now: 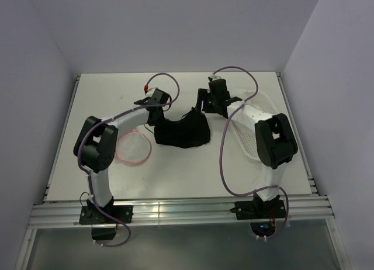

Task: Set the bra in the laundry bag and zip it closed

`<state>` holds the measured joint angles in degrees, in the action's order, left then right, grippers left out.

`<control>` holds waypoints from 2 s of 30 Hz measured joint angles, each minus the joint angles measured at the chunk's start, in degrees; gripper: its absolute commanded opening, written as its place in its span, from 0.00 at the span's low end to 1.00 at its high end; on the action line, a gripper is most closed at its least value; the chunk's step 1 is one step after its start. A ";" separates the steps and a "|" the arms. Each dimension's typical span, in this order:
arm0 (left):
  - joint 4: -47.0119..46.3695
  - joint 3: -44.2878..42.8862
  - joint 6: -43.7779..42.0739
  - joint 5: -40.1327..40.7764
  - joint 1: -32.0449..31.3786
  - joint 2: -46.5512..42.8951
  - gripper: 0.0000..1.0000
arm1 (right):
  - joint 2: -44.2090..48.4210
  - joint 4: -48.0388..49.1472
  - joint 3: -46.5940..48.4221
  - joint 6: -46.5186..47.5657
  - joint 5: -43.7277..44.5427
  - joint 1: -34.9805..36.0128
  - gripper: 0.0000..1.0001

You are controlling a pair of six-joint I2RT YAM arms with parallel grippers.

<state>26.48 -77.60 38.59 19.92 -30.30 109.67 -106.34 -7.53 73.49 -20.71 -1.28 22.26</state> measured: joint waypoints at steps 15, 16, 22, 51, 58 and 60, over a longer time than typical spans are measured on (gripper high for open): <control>-0.24 -0.33 -0.02 -0.59 0.26 1.18 0.00 | -4.59 2.45 -1.03 0.00 -5.60 -0.20 0.72; -0.24 -0.33 -0.02 -0.59 0.35 1.42 0.00 | -4.59 2.60 -1.05 0.00 -5.95 -0.20 0.71; -0.31 -0.39 -0.02 -0.83 0.61 1.88 0.00 | -4.68 3.89 -1.66 0.02 -9.88 -0.26 0.52; -0.61 -1.40 0.04 -0.50 0.76 2.73 0.00 | 5.79 7.78 -13.94 -0.90 -22.40 -0.39 0.53; -0.76 -1.38 0.02 -0.52 0.76 2.73 0.00 | 1.88 8.61 -13.53 -0.87 -22.14 -0.39 0.48; -0.79 -1.40 0.02 -0.50 0.76 2.73 0.00 | 0.39 8.83 -13.35 -0.79 -22.12 -0.39 0.38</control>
<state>25.69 -79.00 38.61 19.42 -29.54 112.40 -105.95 1.30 60.14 -21.50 -23.40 21.87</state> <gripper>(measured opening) 0.016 0.455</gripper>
